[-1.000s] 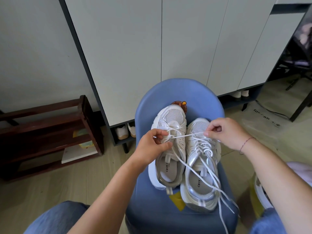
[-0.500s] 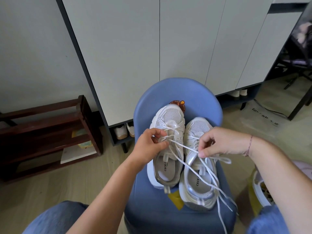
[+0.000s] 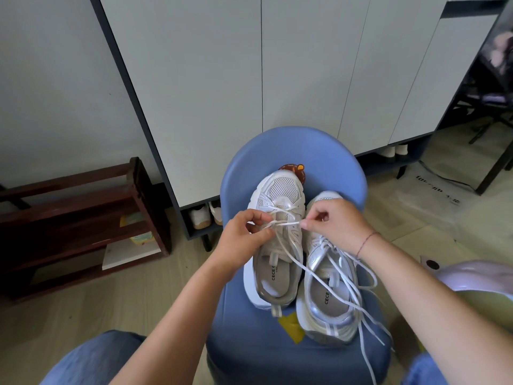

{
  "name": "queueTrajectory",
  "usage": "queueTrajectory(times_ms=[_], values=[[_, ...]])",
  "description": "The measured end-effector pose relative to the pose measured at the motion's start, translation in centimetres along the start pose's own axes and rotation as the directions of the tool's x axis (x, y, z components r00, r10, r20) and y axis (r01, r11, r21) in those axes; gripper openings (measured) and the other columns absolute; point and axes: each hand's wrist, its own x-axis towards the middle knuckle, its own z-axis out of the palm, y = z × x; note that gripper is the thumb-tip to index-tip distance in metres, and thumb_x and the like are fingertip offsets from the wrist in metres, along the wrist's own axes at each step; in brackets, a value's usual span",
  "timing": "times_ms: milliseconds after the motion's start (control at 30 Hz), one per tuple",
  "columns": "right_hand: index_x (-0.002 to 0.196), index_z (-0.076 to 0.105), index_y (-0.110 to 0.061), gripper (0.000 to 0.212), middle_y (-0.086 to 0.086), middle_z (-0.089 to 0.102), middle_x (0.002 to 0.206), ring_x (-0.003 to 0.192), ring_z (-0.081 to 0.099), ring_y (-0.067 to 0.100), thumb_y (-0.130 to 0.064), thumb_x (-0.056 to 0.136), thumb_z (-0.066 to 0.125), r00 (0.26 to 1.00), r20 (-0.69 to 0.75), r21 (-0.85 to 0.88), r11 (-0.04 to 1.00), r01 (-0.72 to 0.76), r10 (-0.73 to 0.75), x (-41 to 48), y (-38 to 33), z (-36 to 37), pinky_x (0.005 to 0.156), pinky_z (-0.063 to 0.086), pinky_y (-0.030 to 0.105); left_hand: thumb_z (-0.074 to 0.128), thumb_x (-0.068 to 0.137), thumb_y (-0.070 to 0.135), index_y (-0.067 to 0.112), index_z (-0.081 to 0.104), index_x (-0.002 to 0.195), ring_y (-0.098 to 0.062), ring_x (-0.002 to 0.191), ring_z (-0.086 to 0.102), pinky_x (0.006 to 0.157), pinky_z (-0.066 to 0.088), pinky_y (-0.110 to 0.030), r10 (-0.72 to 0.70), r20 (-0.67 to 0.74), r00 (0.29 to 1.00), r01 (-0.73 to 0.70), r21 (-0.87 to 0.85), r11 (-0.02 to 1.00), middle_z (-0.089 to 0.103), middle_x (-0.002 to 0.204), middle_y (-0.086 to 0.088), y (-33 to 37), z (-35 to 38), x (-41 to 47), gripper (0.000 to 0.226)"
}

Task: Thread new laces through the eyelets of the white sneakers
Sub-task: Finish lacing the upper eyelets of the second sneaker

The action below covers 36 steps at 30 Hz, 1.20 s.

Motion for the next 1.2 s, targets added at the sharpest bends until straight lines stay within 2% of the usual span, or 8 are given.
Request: queueTrajectory(times_ms=[267, 400, 467, 567, 667, 867, 1000, 1200], values=[[0.071, 0.054, -0.027, 0.03, -0.007, 0.052, 0.083, 0.081, 0.048, 0.008, -0.038, 0.065, 0.081, 0.992, -0.096, -0.13, 0.989, 0.068, -0.08, -0.9, -0.6, 0.0, 0.074, 0.04, 0.026, 0.077, 0.078, 0.021, 0.024, 0.066, 0.097, -0.007, 0.066, 0.046, 0.062, 0.047, -0.016, -0.018, 0.001, 1.0, 0.018, 0.042, 0.999, 0.056, 0.089, 0.002, 0.1, 0.0, 0.0, 0.023], [0.086, 0.056, -0.031, 0.029, -0.012, 0.046, 0.095, 0.096, 0.042, 0.007, -0.05, 0.071, 0.072, 0.998, 0.058, -0.343, 0.939, 0.03, -0.011, -2.0, -0.8, 0.6, 0.088, 0.034, 0.03, 0.074, 0.081, 0.019, 0.03, 0.065, 0.094, -0.008, 0.068, 0.046, 0.067, 0.047, -0.017, 0.06, 0.0, 0.998, -0.06, 0.122, 0.991, 0.054, 0.103, 0.0, 0.4, 0.3, -0.3, 0.02], [0.074, 0.058, -0.031, 0.024, -0.011, 0.05, 0.091, 0.094, 0.046, 0.008, -0.054, 0.08, 0.062, 0.995, 0.094, -0.409, 0.913, 0.001, 0.041, -2.2, -0.8, 0.6, 0.086, 0.032, 0.03, 0.071, 0.082, 0.016, 0.035, 0.063, 0.091, -0.007, 0.068, 0.046, 0.068, 0.046, -0.015, 0.108, 0.012, 0.994, -0.109, 0.17, 0.979, 0.05, 0.104, 0.002, 0.7, 0.4, -0.5, 0.022], [0.063, 0.068, -0.022, 0.042, -0.011, 0.057, 0.057, 0.058, 0.051, 0.004, -0.045, 0.093, 0.049, 0.984, 0.17, -0.049, 0.997, -0.054, 0.061, -2.5, -1.4, -0.1, 0.066, 0.037, 0.023, 0.07, 0.083, 0.015, 0.038, 0.063, 0.089, -0.007, 0.068, 0.045, 0.066, 0.044, -0.009, 0.125, 0.021, 0.992, -0.127, 0.183, 0.975, 0.048, 0.101, 0.003, 0.8, 0.4, -0.7, 0.025], [0.068, 0.07, -0.015, 0.041, -0.013, 0.067, 0.068, 0.055, 0.051, 0.002, -0.033, 0.097, 0.047, 0.955, 0.296, 0.077, 0.996, -0.05, 0.025, -3.0, -2.1, -0.6, 0.065, 0.043, 0.023, 0.071, 0.083, 0.016, 0.039, 0.064, 0.089, -0.006, 0.068, 0.046, 0.068, 0.044, -0.01, 0.132, 0.015, 0.991, -0.132, 0.193, 0.972, 0.048, 0.1, 0.004, 0.8, 0.4, -0.6, 0.025], [0.092, 0.074, -0.028, 0.018, -0.02, 0.063, 0.075, 0.066, 0.055, -0.007, -0.014, 0.088, 0.063, 0.924, 0.381, -0.087, 0.995, 0.057, -0.02, -3.1, -1.4, -1.0, 0.067, 0.04, 0.008, 0.066, 0.089, 0.017, 0.026, 0.075, 0.1, 0.0, 0.073, 0.048, 0.072, 0.04, -0.008, 0.244, 0.097, 0.965, -0.262, 0.299, 0.917, 0.046, 0.102, 0.005, 0.9, 0.8, -0.9, 0.017], [0.071, 0.069, -0.025, 0.011, -0.012, 0.06, 0.064, 0.06, 0.054, 0.0, -0.029, 0.071, 0.079, 0.962, 0.273, -0.203, 0.978, 0.046, 0.012, -3.4, -1.9, -0.1, 0.064, 0.045, 0.018, 0.069, 0.087, 0.023, 0.027, 0.075, 0.096, 0.0, 0.082, 0.049, 0.072, 0.039, -0.008, 0.256, 0.116, 0.96, -0.281, 0.356, 0.891, 0.047, 0.103, 0.008, 0.8, 0.6, -0.9, 0.012], [0.07, 0.068, -0.024, 0.022, -0.007, 0.063, 0.089, 0.085, 0.061, 0.018, -0.045, 0.076, 0.071, 0.963, 0.265, -0.585, 0.801, 0.128, 0.039, -3.8, -2.9, 1.3, 0.07, 0.046, 0.028, 0.07, 0.086, 0.021, 0.028, 0.074, 0.092, -0.006, 0.084, 0.051, 0.074, 0.037, -0.005, 0.224, 0.089, 0.97, -0.241, 0.33, 0.913, 0.049, 0.104, 0.005, 1.0, 0.4, -1.0, 0.01]])
